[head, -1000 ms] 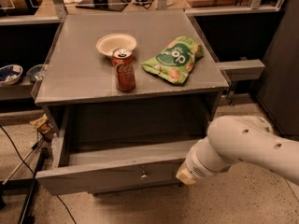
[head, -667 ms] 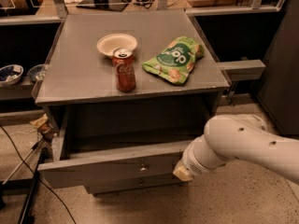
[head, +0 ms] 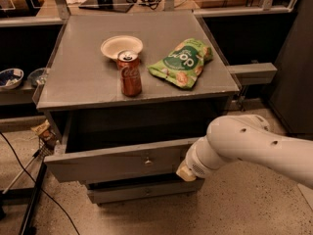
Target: Close top drawer
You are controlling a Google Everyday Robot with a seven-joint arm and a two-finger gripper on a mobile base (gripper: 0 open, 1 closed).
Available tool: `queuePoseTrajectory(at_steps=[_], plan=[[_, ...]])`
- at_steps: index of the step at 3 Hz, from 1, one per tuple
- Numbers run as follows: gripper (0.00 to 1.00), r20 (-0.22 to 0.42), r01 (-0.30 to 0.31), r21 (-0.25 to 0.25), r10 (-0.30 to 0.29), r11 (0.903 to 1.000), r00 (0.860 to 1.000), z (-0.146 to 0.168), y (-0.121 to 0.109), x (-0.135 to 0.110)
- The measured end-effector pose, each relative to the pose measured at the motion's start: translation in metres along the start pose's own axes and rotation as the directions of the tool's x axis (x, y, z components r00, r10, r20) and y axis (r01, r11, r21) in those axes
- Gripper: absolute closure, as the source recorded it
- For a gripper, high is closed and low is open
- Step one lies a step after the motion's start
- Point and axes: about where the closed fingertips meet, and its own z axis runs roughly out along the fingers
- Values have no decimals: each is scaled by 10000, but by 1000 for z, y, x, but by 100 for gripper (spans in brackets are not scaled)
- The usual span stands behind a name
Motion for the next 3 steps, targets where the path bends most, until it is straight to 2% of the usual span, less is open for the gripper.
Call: queuePoseTrajectory(at_steps=[1,3], plan=[[100,143,-58,270,54,9996,9999,8,-22,-19],[100,292,190,582,-208,9981,9994,14,-48,-48]])
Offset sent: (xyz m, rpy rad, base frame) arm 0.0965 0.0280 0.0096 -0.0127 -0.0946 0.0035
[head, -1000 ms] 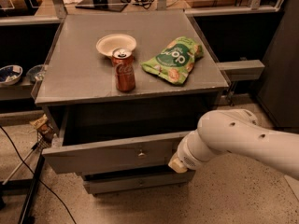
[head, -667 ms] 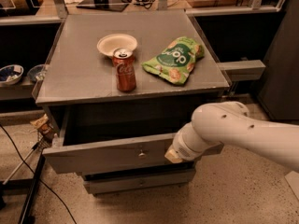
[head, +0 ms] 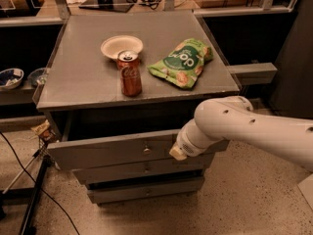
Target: Close top drawer
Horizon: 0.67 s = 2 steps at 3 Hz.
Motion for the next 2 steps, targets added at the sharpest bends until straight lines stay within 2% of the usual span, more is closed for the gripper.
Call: queuePoseTrajectory(at_steps=[1,2], plan=[[100,-41,39,68,-39,10000,10000,4,-3,-2],[100,62,-24,215,23,9998,10000,8,-12,-17]])
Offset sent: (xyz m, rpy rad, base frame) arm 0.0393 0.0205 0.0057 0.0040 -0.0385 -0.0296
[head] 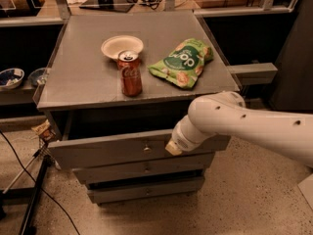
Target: Close top drawer
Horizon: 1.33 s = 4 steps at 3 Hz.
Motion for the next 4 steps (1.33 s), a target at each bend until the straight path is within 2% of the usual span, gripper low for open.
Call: queuePoseTrajectory(at_steps=[1,3,4], plan=[[100,297,21,270,-29,9996,9996,15,-18,-29],[100,418,-36,406,19,9992,9991,28,-33,-34],[100,328,-150,325,139,9994,9994,17,-29,-25]])
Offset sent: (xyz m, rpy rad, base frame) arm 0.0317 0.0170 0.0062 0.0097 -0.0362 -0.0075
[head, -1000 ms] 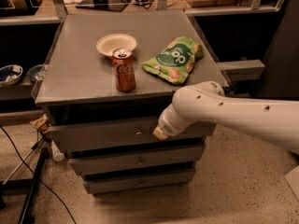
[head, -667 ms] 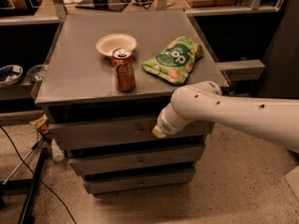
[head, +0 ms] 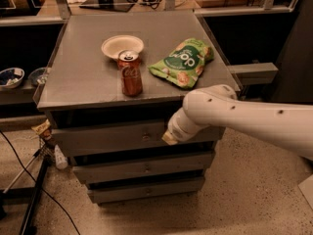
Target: Close top drawer
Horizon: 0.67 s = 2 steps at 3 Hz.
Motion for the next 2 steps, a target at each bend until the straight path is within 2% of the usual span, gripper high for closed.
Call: queuePoseTrajectory(at_steps=[1,2], plan=[[100,-426,-554,-234,544,9982,9976,-41,13,36],[100,-1036,-1014,-683,940,9925,9902,-91,41,74]])
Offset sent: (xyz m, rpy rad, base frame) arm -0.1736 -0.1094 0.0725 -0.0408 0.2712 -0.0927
